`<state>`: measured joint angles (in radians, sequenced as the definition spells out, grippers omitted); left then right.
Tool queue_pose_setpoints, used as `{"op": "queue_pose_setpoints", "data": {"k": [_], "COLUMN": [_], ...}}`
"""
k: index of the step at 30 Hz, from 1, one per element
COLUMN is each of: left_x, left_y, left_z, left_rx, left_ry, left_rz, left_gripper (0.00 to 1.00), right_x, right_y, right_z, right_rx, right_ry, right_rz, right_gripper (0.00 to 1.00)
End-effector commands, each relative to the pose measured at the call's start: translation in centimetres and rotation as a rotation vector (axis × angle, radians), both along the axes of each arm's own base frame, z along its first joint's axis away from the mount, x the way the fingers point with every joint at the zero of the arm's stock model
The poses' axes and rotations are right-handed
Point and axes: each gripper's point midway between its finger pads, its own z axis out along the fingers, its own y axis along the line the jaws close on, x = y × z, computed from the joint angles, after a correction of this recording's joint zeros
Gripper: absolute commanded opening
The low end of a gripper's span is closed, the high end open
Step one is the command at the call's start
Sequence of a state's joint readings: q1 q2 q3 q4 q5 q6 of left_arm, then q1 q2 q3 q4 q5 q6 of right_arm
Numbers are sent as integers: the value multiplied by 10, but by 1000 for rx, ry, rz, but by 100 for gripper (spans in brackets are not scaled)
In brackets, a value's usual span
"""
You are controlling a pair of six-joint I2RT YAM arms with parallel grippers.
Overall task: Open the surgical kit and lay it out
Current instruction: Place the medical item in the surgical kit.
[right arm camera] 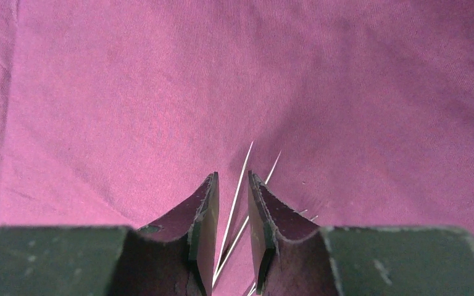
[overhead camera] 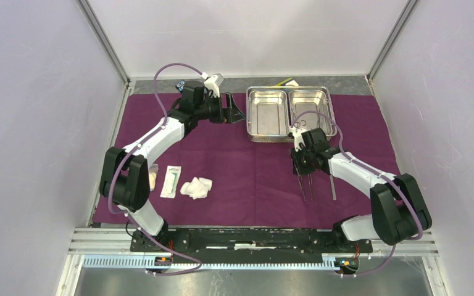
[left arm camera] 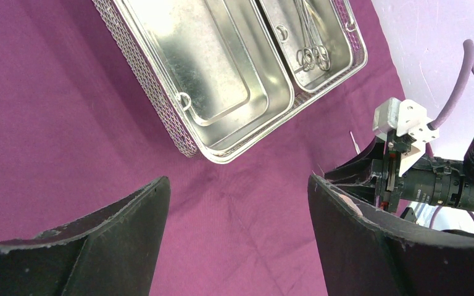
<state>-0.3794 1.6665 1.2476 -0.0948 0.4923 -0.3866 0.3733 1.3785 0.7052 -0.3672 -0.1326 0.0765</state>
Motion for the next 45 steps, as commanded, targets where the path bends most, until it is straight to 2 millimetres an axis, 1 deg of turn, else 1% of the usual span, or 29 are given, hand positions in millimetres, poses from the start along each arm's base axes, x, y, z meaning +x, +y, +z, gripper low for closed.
{"op": "queue_pose_setpoints", "data": {"k": [1, 11, 33, 45], "left_x": [0, 0, 0, -1], "left_y": [-2, -2, -1, -1], "left_z": [18, 19, 19, 19], "left_rx": [-3, -3, -3, -2], "left_ry": [-94, -95, -97, -98], "left_rz": [-32, -31, -33, -33], "left_gripper": [88, 88, 88, 88], "right_x": [15, 5, 3, 2], "right_y": [1, -2, -4, -9], "right_z": [15, 1, -9, -13], "right_rx": [-8, -14, -32, -38], "right_ry": [-71, -38, -12, 4], "right_rz": [4, 9, 9, -12], "right_gripper": [30, 30, 30, 30]}}
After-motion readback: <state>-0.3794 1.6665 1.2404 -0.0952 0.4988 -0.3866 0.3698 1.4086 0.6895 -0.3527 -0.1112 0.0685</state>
